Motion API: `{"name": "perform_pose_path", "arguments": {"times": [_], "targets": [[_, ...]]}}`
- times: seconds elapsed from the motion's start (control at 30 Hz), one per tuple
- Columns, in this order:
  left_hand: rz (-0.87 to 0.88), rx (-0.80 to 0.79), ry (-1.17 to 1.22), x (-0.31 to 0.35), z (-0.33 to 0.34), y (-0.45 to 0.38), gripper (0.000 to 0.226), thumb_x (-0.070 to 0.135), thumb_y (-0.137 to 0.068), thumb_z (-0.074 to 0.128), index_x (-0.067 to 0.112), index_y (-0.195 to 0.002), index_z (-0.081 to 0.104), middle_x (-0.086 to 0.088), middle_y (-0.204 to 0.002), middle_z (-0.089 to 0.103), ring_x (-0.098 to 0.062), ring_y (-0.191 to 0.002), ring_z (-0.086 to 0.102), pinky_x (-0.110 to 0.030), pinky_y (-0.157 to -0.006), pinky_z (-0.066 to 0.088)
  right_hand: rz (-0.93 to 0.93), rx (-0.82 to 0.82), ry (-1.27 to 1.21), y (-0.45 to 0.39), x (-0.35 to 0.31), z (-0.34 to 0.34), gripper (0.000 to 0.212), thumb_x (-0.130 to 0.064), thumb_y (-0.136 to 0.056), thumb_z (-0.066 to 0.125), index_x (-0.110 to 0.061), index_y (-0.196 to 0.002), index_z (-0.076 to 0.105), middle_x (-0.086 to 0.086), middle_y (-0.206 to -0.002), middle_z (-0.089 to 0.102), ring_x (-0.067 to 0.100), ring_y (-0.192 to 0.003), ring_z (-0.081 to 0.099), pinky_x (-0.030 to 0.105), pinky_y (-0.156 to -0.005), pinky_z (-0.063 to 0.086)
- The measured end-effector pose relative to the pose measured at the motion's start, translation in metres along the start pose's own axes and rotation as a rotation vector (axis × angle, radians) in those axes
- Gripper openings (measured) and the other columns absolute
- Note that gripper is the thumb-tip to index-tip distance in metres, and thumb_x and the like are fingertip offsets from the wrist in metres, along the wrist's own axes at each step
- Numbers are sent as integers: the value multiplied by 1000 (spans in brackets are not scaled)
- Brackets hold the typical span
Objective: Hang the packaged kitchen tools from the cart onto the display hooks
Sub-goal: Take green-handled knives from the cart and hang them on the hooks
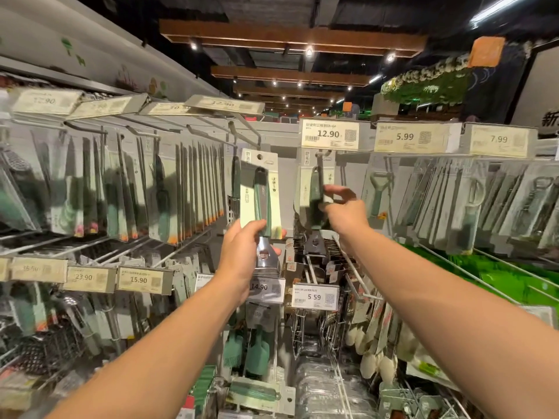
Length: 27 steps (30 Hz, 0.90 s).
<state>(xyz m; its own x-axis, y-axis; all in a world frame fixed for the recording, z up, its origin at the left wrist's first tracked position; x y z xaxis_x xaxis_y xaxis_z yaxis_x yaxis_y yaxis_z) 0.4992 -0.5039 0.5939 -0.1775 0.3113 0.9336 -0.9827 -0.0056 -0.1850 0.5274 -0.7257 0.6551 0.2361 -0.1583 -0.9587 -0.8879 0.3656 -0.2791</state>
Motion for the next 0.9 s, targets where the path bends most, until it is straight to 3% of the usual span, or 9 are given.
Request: {"name": "perform_pose_path", "arguments": {"times": [0.07,0.13,0.23,0.33,0.47,0.53,0.6,0.73,0.9], "targets": [[25,-21,-33,1,4,-2,78,58,-80,68,10,-140,55,-13,-143,63,-30,-118,69,-51,-107,50,-7,-52,18,-11,2,5,47,10,-95,58,-24,-128,63,-3,-116,60,10,-89,66,20,-65,59],[45,-37,-59,2,5,-5,86,60,-73,68,13,-144,55,-9,-149,58,-29,-137,55,-59,-119,36,-22,-100,49,-18,3,10,56,12,-94,57,-23,-138,58,-7,-123,57,7,-91,64,16,-62,56],[6,-103,-37,5,13,-3,90,53,-75,68,14,-153,47,-9,-155,54,-30,-141,50,-59,-123,30,0,-137,51,-25,11,13,59,9,-94,58,-27,-141,57,-2,-136,61,14,-102,64,22,-70,54],[-37,-128,-30,9,16,1,91,49,-78,71,18,-158,40,-7,-153,55,-28,-140,50,-56,-123,28,-16,-88,126,-21,13,8,43,-2,-97,61,-24,-133,62,4,-130,65,7,-87,60,14,-62,44],[-59,-122,-27,12,16,0,48,28,-99,67,8,-141,52,-9,-139,66,-16,-109,74,-36,-98,48,-127,19,108,-5,-1,1,28,-7,-95,64,-27,-113,62,-2,-107,67,18,-95,66,22,-68,48],[-92,-132,-42,7,19,2,58,35,-92,74,10,-140,54,-8,-136,70,-22,-113,73,-46,-105,50,-154,-63,47,8,-11,12,19,-11,-96,64,-23,-110,59,5,-100,70,22,-86,71,31,-67,57],[-96,-152,-103,7,23,5,40,34,-95,72,17,-131,65,-2,-123,77,-25,-116,70,-53,-110,48,-159,-176,-28,24,-22,26,19,-18,-98,65,-14,-115,56,12,-103,72,21,-81,72,34,-67,60],[-68,-195,-199,6,31,12,16,20,-104,62,22,-118,70,5,-99,80,-6,-86,74,-30,-71,56,-196,-280,46,49,-35,41,37,-28,-88,79,-20,-114,53,10,-111,69,23,-96,69,35,-74,59],[-18,-269,-434,6,40,26,17,21,-106,59,22,-119,69,-2,-109,79,-21,-104,74,-34,-76,57,-259,-236,126,70,-40,38,42,-14,-83,81,-20,-113,53,-1,-117,60,21,-107,64,44,-92,59]]}}
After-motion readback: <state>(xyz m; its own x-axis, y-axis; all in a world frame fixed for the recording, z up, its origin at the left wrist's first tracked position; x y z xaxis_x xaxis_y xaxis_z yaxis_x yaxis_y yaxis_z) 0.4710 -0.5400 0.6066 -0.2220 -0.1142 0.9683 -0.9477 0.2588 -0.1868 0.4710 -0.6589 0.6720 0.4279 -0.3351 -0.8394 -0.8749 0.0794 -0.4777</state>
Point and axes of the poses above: each hand's wrist, its own y-axis away from the middle knuckle, its own z-axis out of the palm, x = y × z, the point moved 9 cm from there along -y, towards the middle knuckle
